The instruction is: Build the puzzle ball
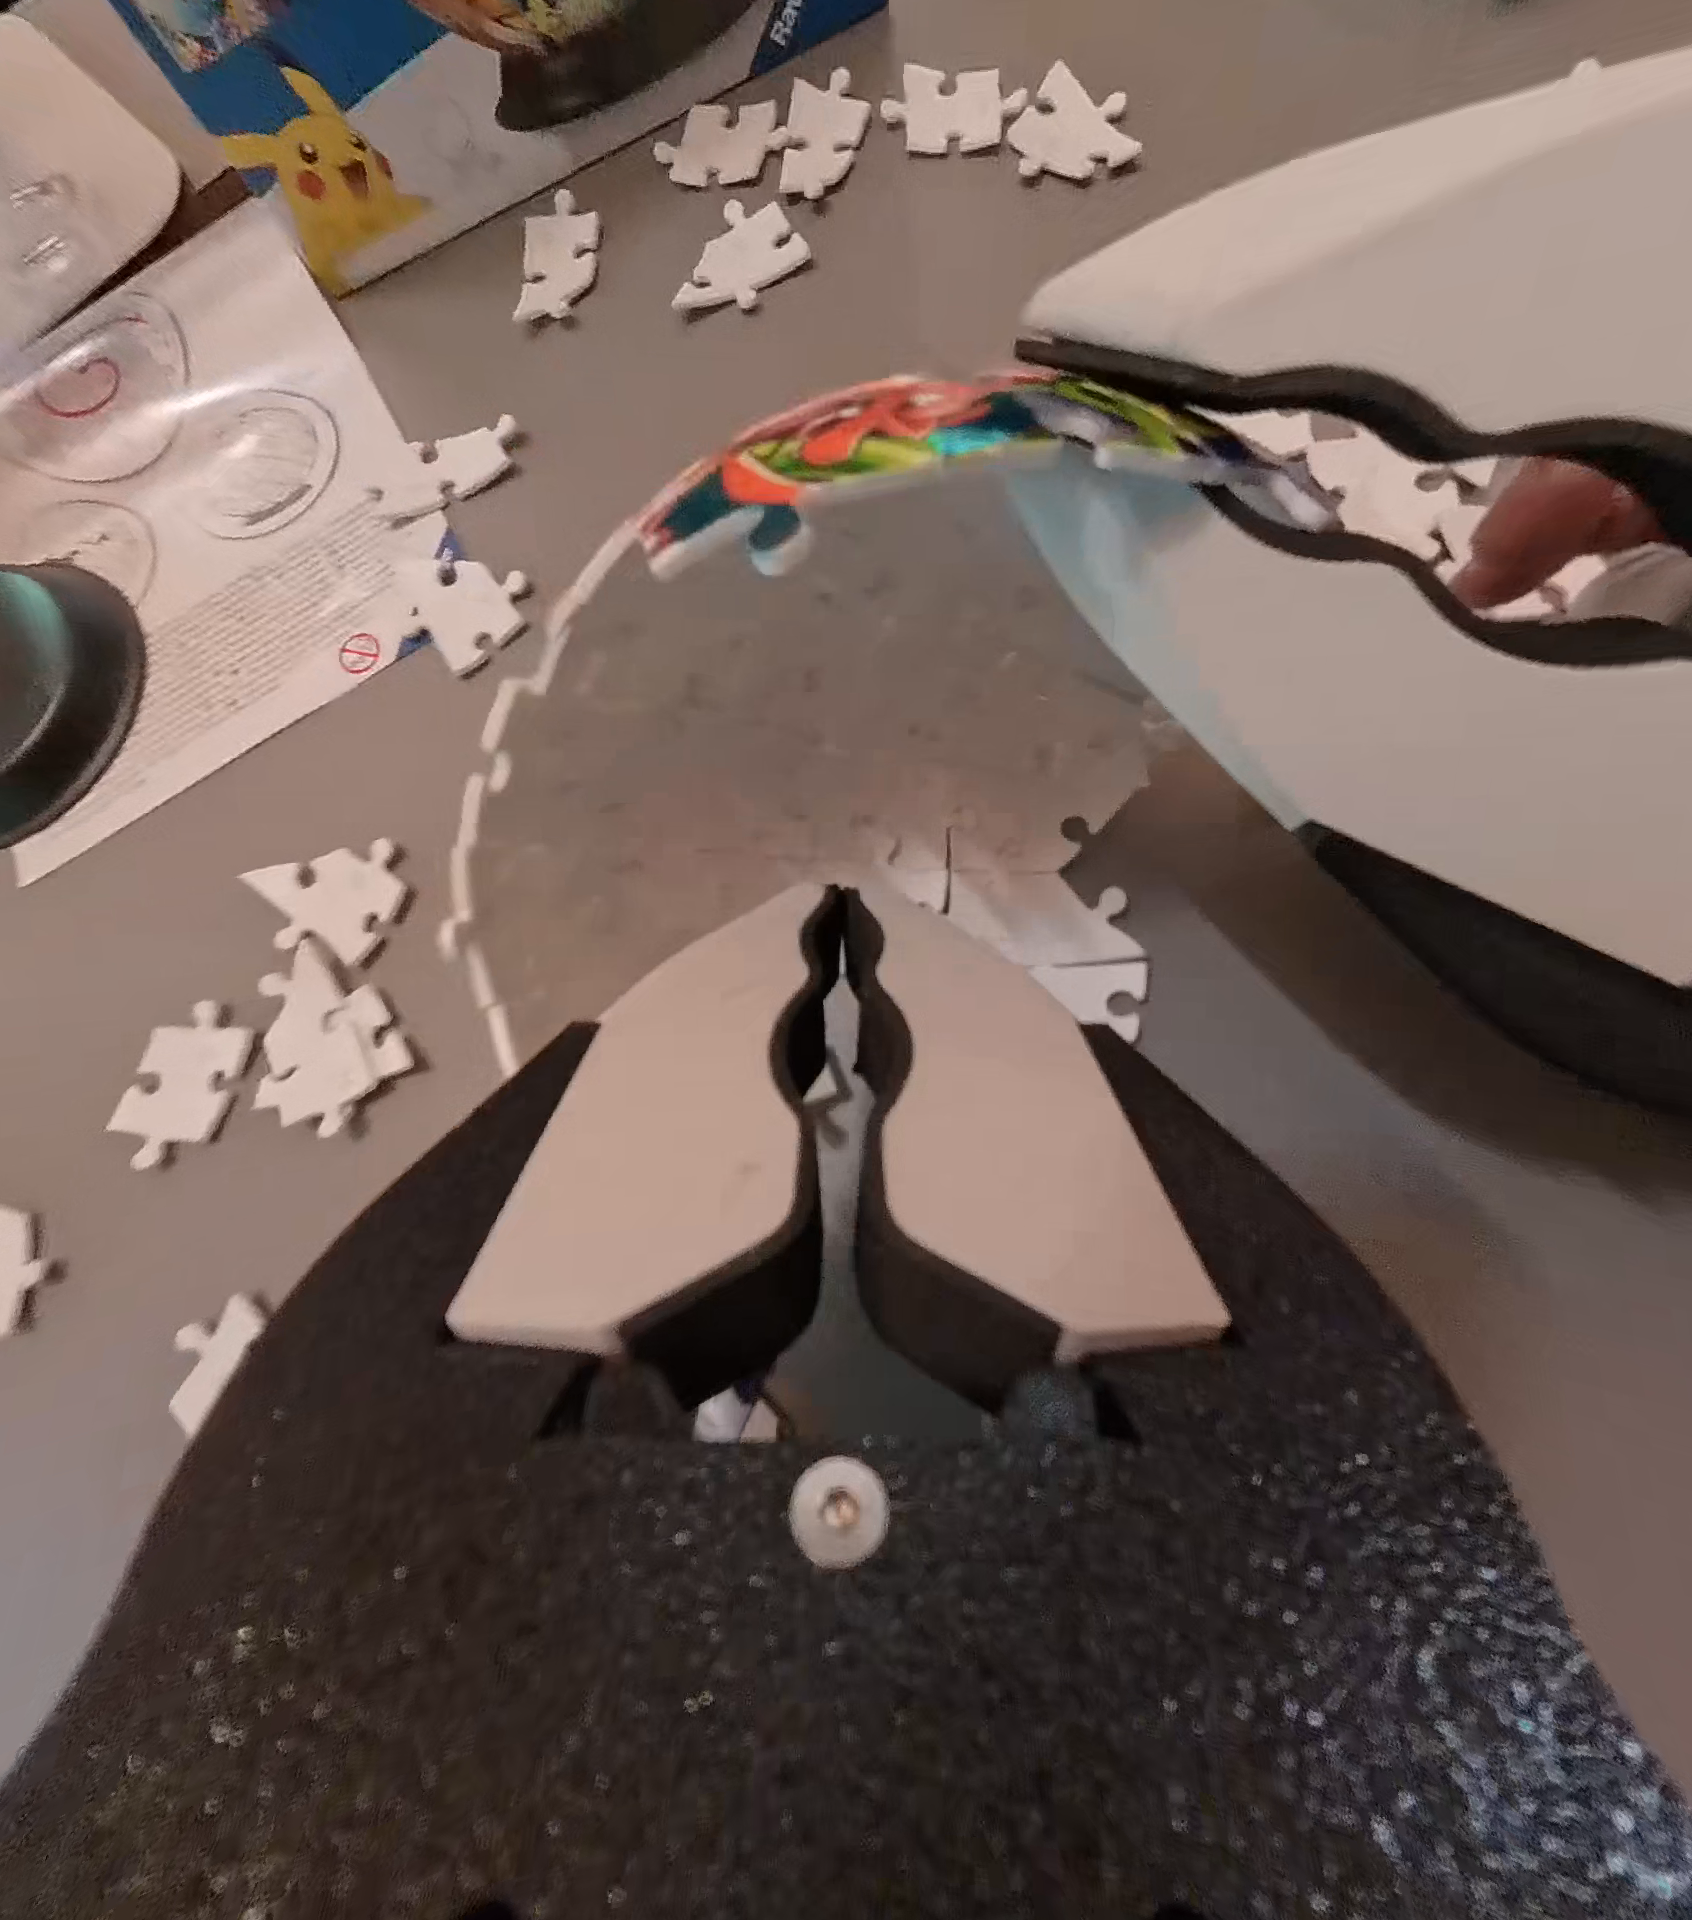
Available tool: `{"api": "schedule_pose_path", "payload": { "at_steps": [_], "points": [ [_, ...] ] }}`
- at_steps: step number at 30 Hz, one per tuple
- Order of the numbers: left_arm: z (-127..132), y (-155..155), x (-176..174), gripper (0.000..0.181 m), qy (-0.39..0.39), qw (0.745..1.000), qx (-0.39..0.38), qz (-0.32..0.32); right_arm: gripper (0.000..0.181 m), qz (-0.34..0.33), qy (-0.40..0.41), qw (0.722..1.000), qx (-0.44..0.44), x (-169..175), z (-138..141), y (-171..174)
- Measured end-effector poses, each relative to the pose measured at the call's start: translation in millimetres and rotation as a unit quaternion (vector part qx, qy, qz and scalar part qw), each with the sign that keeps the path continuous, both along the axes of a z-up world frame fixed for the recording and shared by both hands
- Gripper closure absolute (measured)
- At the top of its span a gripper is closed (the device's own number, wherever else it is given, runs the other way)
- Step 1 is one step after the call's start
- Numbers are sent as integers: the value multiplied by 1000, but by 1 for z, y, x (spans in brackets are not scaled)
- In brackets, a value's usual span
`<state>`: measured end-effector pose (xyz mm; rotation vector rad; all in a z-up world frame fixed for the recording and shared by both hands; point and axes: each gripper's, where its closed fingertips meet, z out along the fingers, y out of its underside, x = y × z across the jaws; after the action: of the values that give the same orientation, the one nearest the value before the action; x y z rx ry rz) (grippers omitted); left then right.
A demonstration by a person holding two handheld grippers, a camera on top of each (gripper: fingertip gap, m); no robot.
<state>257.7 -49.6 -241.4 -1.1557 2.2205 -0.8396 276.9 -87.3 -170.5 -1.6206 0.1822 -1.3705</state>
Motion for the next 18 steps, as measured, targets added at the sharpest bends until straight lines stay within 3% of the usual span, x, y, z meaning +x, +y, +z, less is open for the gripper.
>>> {"api": "schedule_pose_path", "payload": {
  "at_steps": [18],
  "points": [
    [-32,-9,-2,181,16,996,82,-12,177,-6,-24,999,-33,-6,0,2]
  ]
}}
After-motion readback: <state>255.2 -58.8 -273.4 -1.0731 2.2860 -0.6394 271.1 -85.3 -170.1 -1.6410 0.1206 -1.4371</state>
